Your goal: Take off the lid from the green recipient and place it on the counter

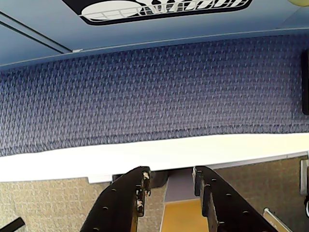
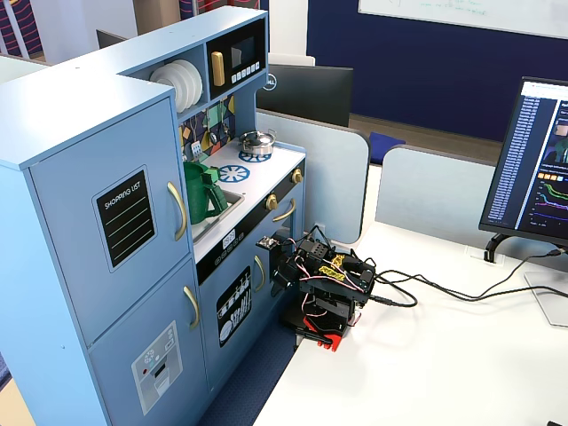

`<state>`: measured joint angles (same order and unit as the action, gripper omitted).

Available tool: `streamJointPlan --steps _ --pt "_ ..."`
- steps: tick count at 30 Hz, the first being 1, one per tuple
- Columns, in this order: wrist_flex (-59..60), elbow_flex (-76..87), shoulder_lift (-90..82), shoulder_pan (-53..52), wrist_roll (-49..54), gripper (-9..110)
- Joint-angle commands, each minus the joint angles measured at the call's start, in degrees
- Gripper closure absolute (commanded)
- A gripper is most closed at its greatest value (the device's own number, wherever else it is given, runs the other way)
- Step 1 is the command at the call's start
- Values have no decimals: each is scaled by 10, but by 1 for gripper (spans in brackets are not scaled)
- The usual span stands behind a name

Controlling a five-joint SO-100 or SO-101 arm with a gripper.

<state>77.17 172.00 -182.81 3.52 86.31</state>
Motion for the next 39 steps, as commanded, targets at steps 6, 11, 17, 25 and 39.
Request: streamJointPlan --steps 6,11,17,25,39 --pt "106 -3 7 -48 21 101" --pt "106 -3 7 -48 21 101" --pt "-19 -37 8 -63 34 101" --pt "-271 -259 122 -77 151 101" --pt "-544 -469 277 -54 110 71"
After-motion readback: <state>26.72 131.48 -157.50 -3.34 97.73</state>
